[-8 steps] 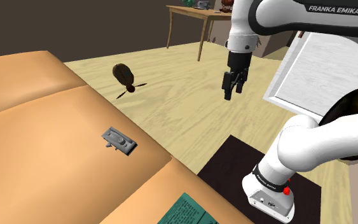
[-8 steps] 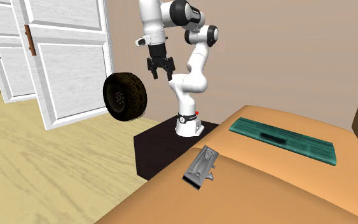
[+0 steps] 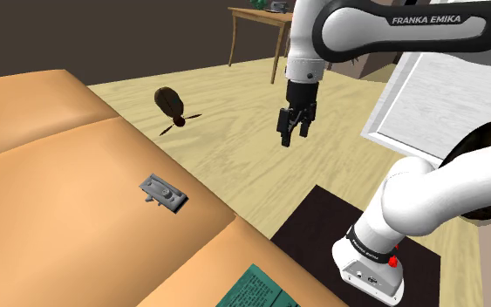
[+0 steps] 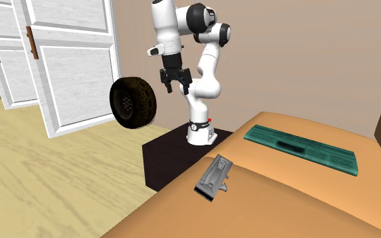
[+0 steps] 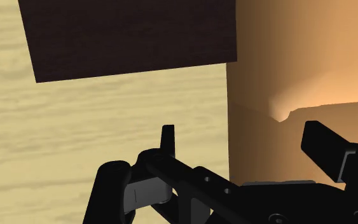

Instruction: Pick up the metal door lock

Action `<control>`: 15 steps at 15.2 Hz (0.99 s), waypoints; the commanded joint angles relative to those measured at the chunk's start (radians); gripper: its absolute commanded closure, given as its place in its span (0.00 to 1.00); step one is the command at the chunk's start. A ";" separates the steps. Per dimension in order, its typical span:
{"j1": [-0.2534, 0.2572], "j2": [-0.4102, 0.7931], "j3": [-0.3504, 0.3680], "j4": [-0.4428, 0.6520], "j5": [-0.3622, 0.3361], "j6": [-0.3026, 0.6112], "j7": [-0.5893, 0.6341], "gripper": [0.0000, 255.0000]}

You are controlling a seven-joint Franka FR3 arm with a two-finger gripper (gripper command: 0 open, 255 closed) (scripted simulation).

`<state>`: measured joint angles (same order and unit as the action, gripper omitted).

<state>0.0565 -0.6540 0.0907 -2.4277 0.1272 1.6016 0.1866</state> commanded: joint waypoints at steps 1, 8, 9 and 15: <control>0.016 0.042 0.035 -0.002 0.033 0.058 0.037 0.00; 0.053 0.235 0.132 0.066 0.099 0.234 0.139 0.00; 0.057 0.265 0.145 0.080 0.104 0.257 0.154 0.00; 0.080 0.457 0.217 0.192 0.107 0.382 0.247 0.00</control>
<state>0.1327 -0.2283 0.2968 -2.2568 0.2359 1.9656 0.4172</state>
